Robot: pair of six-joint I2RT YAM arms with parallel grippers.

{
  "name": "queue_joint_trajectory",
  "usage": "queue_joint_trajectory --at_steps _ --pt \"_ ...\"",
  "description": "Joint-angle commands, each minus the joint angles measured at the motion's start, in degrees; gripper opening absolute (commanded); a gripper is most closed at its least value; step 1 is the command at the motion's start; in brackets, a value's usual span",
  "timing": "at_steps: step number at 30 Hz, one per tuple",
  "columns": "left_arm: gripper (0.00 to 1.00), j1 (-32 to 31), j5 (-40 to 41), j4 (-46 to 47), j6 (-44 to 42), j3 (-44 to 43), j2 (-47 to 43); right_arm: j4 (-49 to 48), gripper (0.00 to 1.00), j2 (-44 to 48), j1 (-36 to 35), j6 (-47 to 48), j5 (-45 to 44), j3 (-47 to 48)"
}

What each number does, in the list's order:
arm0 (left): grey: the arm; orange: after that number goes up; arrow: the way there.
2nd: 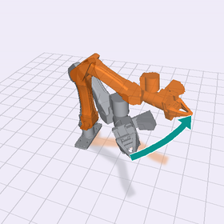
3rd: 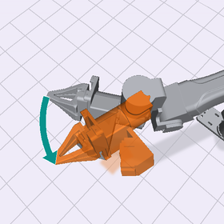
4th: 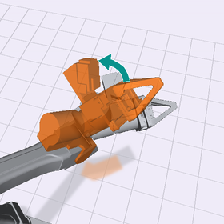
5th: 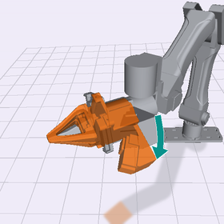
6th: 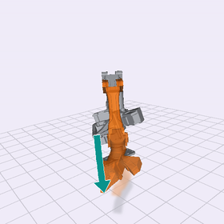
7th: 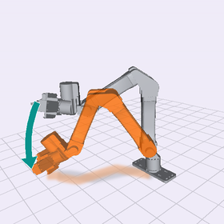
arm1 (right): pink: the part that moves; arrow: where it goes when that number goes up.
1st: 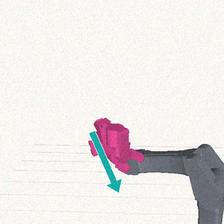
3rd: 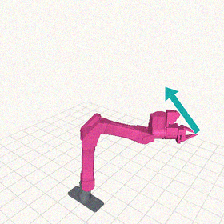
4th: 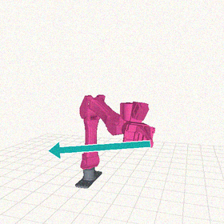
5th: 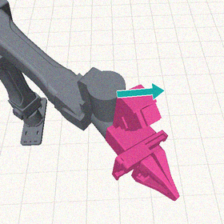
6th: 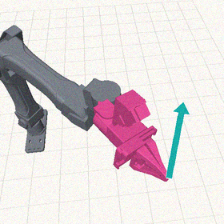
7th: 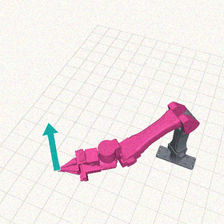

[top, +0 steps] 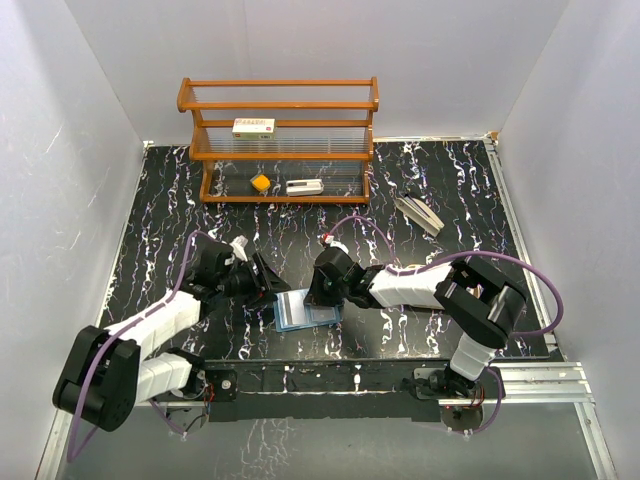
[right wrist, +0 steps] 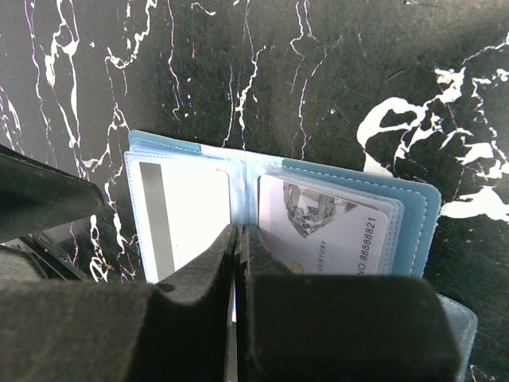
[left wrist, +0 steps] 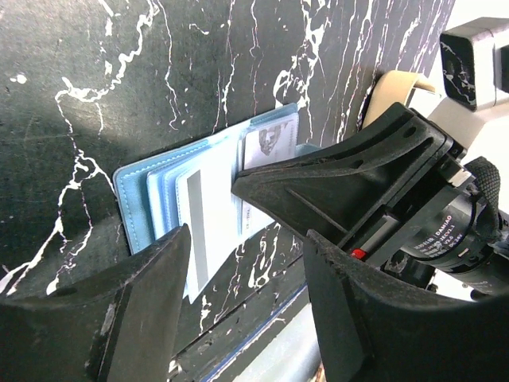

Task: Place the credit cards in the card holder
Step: Insert the credit card into the card holder, then turn over the card slot in the card holder.

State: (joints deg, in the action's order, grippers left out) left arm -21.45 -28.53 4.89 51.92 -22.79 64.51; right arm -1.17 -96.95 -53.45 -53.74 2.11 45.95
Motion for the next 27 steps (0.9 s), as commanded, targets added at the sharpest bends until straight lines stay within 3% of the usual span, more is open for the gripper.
queue_joint_trajectory --at_steps 1,27 --pt "0.57 0.3 -3.0 3.1 0.8 0.9 1.3 4.2 0.00 -2.5 -0.5 1.4 -0.3 -1.8" --pt "0.57 0.2 -5.4 11.0 2.6 3.1 6.4 4.2 0.00 -2.5 -0.5 1.5 -0.3 -1.7"
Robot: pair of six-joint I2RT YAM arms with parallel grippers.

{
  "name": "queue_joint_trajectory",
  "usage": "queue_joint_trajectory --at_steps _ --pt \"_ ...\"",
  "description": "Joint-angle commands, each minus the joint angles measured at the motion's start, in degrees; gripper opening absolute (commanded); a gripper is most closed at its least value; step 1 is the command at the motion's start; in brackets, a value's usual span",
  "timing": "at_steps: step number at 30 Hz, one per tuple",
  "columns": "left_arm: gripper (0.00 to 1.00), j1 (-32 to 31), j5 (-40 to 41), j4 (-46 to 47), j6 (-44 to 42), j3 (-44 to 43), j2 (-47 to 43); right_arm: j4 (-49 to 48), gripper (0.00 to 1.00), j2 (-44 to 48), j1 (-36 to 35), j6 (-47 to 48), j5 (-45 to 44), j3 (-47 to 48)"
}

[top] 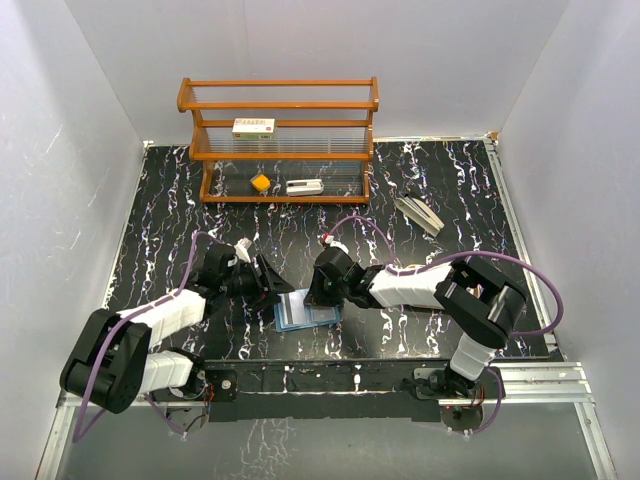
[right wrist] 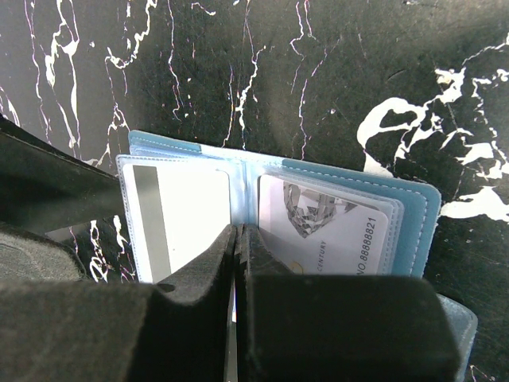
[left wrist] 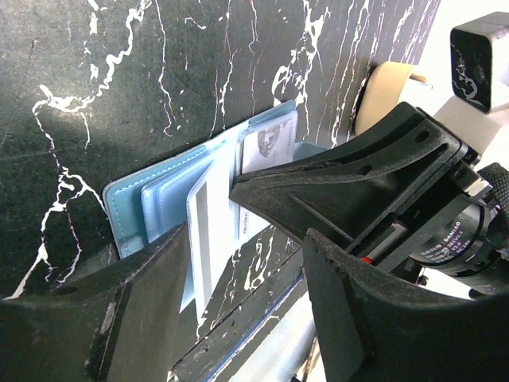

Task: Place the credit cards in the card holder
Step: Turn over the card slot in the card holder.

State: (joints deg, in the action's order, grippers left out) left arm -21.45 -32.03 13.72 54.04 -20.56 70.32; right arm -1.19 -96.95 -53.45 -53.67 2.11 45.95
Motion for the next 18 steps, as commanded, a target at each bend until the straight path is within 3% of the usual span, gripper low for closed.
queue_joint_trajectory --at_steps 1,18 --pt "0.57 0.3 -2.1 2.6 0.8 1.0 0.6 4.2 0.00 -2.5 -0.5 1.5 -0.3 -1.7" --pt "0.58 -0.7 -6.4 7.9 5.3 -0.6 -0.2 0.6 0.05 -2.5 -0.9 1.9 3.3 -0.1"
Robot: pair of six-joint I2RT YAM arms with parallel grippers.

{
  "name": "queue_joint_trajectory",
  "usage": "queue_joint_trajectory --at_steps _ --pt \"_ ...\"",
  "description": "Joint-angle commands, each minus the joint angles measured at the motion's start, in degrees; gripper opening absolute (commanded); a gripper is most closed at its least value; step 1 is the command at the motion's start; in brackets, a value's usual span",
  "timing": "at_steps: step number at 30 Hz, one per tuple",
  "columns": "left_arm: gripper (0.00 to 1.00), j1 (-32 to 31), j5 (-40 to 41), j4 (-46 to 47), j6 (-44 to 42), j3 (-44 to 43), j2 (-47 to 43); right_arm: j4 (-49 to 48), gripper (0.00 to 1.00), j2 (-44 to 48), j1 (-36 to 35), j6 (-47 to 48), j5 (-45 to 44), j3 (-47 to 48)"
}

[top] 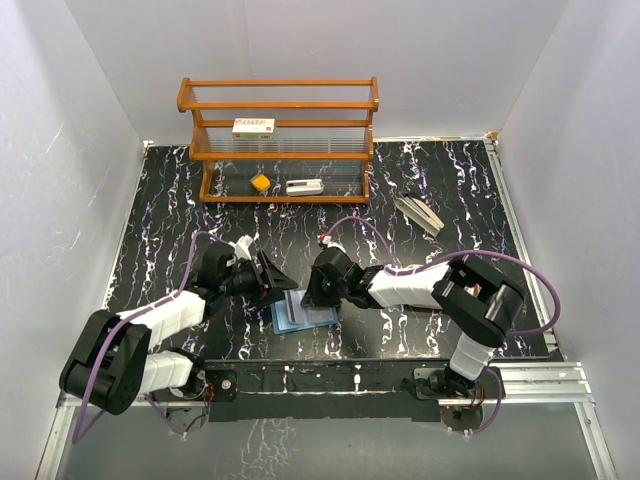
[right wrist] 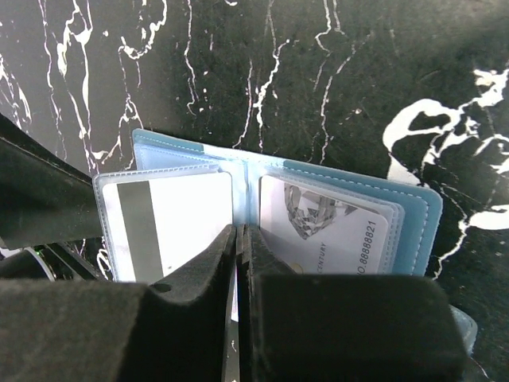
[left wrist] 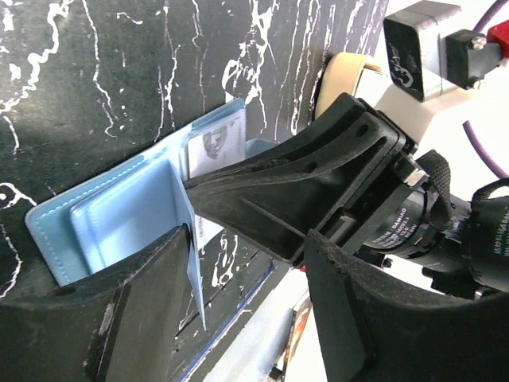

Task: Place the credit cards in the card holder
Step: Turn over the card slot in the card holder.

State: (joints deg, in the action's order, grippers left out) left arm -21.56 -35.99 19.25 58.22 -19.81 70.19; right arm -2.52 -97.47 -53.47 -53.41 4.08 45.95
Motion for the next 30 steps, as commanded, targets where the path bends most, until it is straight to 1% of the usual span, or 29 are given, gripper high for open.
queue_joint_trajectory --at_steps 1,4,8,15,26,30 --pt "0.58 -0.8 -2.6 3.0 1.4 -1.4 0.4 2.2 0.06 -1.9 -0.8 1.9 1.3 0.1" --pt "0.58 -1.6 -3.1 5.4 2.2 -1.4 1.8 3.8 0.11 -0.7 -0.8 3.0 0.1 0.6" --pt "0.58 -2.7 -2.7 6.3 2.7 -2.3 2.7 5.8 0.16 0.8 -0.8 3.8 -1.5 0.8" --pt "0.58 -4.8 -2.0 7.9 3.4 -4.2 4.8 7.7 0.16 1.6 -0.8 4.3 -3.0 1.1" --pt "0.58 -7.0 -0.4 8.8 4.0 -5.5 6.9 15.5 0.22 6.5 -0.8 6.8 -11.8 1.4" --pt "0.58 -7.7 -0.5 10.7 4.9 -5.8 7.9 15.7 0.23 8.5 -0.7 7.1 -13.1 0.4"
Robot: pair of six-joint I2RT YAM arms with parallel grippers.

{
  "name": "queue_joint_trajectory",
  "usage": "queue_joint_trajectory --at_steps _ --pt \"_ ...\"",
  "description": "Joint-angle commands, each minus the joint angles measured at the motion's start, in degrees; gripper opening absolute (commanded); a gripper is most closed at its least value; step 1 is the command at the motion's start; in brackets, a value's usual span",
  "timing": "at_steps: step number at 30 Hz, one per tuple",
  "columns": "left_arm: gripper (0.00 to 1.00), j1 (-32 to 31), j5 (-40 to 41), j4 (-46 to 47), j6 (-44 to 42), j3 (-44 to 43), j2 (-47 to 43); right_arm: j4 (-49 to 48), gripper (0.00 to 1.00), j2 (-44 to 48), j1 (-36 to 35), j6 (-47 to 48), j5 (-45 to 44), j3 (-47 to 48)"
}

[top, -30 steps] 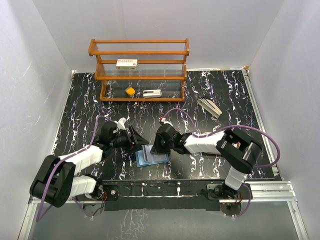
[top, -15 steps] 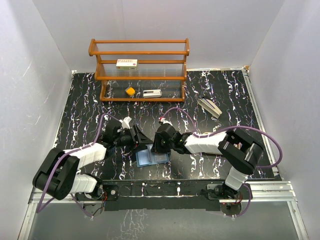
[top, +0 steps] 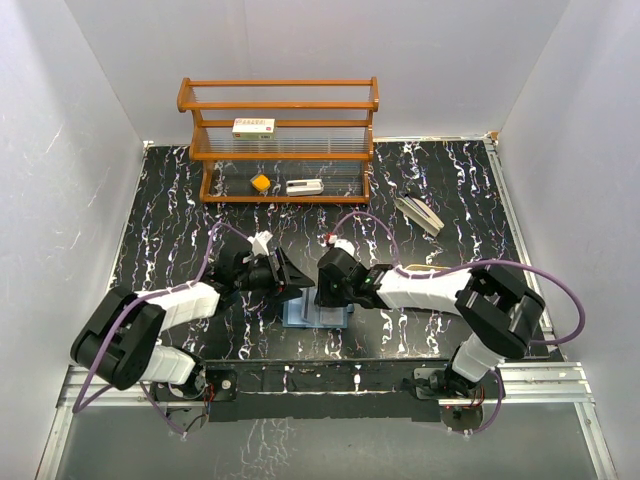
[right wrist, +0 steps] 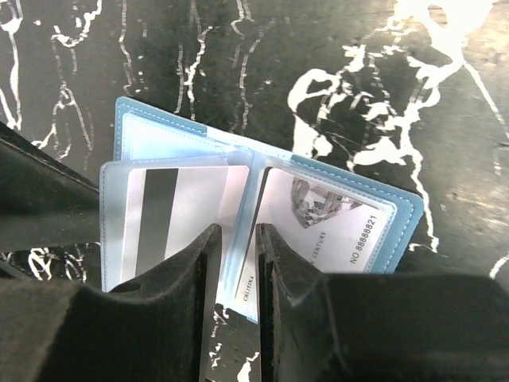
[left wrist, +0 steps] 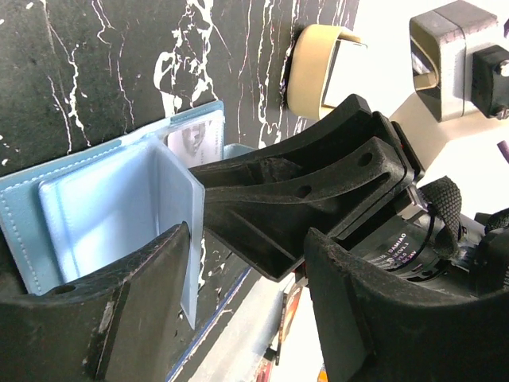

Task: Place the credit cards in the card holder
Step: Turn over the card slot in the card holder.

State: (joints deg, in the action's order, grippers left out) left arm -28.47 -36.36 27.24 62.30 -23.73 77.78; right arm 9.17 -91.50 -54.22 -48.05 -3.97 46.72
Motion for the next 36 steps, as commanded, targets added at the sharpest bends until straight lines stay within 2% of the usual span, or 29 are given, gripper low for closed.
queue_joint_trajectory --at_steps 1,5,17,26,36 --pt "0.58 -1.2 0.1 3.0 1.0 -2.2 0.4 4.7 0.23 2.7 0.2 1.9 -5.4 -0.3" --pt "0.58 -3.5 0.7 3.7 1.8 -3.2 2.7 8.6 0.24 4.4 0.4 1.7 -9.0 -0.2" --pt "0.58 -7.9 1.9 10.3 5.5 -4.3 6.2 4.7 0.22 7.7 2.6 0.9 -9.1 -4.9" --pt "0.58 -11.2 2.5 11.7 5.6 -6.8 10.4 16.6 0.24 17.6 5.3 1.0 -17.2 -2.3" --pt "0.57 -12.1 3.5 9.7 3.5 -7.2 11.6 26.2 0.35 23.2 15.6 5.8 -20.2 0.3"
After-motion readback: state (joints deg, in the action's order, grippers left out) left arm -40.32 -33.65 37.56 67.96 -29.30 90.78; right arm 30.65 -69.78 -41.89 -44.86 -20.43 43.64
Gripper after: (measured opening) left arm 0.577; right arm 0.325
